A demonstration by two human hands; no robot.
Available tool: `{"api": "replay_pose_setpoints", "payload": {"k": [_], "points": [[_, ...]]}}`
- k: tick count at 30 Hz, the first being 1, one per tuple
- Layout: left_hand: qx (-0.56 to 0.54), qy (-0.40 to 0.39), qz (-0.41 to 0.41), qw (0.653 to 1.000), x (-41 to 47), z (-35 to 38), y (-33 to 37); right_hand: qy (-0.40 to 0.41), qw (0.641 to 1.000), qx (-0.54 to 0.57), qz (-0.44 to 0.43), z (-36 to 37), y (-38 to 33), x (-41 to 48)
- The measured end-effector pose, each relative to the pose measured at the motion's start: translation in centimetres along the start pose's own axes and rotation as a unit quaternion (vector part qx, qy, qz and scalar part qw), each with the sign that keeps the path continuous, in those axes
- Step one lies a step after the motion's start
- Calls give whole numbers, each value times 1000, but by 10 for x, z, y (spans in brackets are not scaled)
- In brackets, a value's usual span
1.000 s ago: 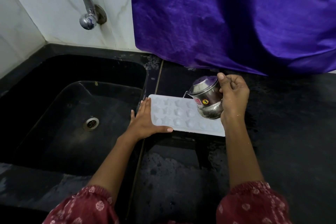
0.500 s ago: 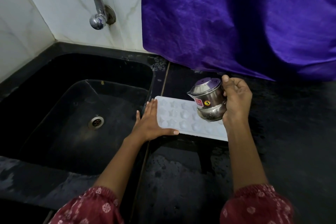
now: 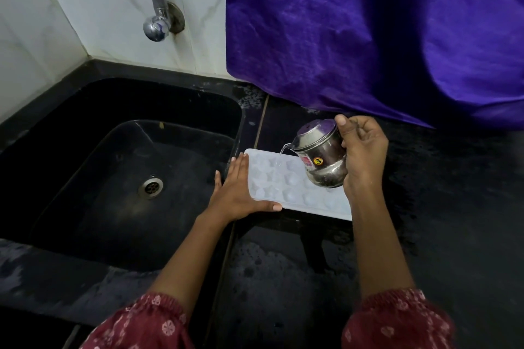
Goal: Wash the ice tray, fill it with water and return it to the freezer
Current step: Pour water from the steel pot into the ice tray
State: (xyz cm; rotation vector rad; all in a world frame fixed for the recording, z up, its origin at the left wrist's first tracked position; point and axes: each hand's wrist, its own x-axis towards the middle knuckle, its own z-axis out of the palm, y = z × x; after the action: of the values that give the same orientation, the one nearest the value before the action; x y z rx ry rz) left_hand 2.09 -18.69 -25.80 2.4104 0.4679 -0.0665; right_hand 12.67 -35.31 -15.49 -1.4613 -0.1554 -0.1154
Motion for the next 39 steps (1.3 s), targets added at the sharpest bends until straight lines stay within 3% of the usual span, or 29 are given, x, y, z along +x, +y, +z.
{"api": "replay_pose_setpoints", "payload": {"k": [11,24,39], "points": [[-13,4,6,1000,-2,-2,3,1,1000,-9,-2,3,-3,-1],[-30,12,6,999,-3,-1,3,16,995,83,61,6,12,2],[-23,23,20,999,-4,-2,4,-36,999,14,21,31,11,-3]]}}
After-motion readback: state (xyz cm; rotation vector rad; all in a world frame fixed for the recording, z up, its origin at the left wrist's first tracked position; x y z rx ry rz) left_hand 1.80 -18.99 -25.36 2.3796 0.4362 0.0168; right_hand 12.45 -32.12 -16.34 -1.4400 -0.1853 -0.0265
